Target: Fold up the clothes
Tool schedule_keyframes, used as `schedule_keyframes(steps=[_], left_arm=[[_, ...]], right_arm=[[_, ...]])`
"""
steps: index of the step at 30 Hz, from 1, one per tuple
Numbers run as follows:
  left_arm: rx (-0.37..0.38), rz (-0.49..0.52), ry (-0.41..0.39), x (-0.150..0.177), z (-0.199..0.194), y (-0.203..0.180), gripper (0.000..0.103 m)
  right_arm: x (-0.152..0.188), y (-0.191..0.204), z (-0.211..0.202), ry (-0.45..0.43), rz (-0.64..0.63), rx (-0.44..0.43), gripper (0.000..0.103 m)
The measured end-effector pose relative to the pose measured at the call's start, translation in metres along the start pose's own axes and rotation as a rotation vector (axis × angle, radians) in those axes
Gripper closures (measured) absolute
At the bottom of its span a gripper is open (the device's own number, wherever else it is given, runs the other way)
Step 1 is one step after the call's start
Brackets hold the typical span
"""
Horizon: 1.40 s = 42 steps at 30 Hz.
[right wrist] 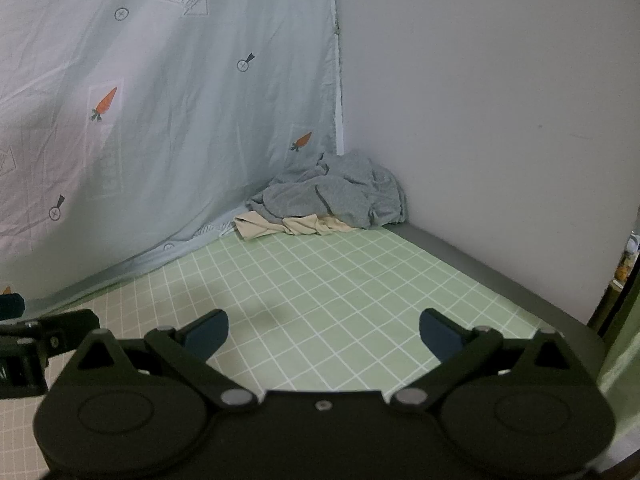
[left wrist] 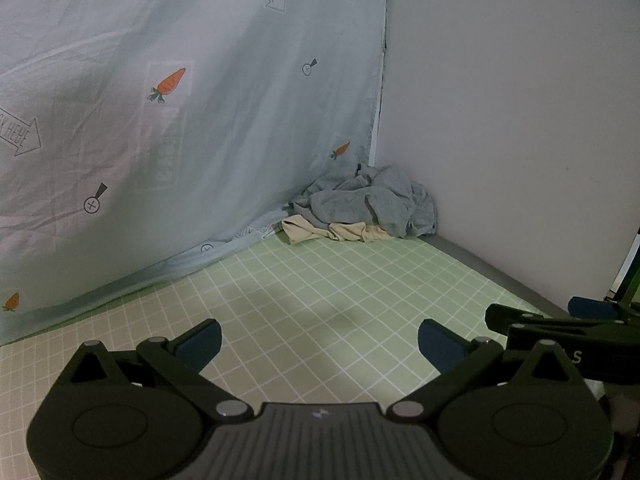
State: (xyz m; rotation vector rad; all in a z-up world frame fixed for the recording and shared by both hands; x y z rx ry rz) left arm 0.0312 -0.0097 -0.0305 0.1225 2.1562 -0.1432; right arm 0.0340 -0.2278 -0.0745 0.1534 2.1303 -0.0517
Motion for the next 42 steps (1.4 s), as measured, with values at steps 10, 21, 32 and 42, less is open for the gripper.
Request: schedule_keyframes(steps=[10,21,32,42], left_arm=[[0.002,-0.004,-0.003,-0.002,-0.002,0.004,0.0],[0.002,-0.012,-0.001,-0.002,-0.002,0.006,0.0],[-0.002,-0.01,0.019,0.001,0.004,0.005,0.0],[-0.031,-0.026,0.049,-0.01,0.031,0.006,0.0]], right_arm=[[0.0,-0.001,0.001,0.001,0.002,-0.003,0.0],[0.003,-0.006,0.002,-0.002,0.004,-0.008,0.0],[0.005,-0.007,0.006,0.007,0.015,-0.009,0.0],[-0.001,-0.014,0.032,0.024,0.027,-0.019,0.0]])
Point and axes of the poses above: each gripper's, at about its wrist camera, not at the fingertips, and z roughly the way its jaws point, y to its left, x to its underside, the point moved 5 cm from there along z, roughly the way its jaws point, and after that the axes turned 5 degrees about x, right-handed, at the moved point
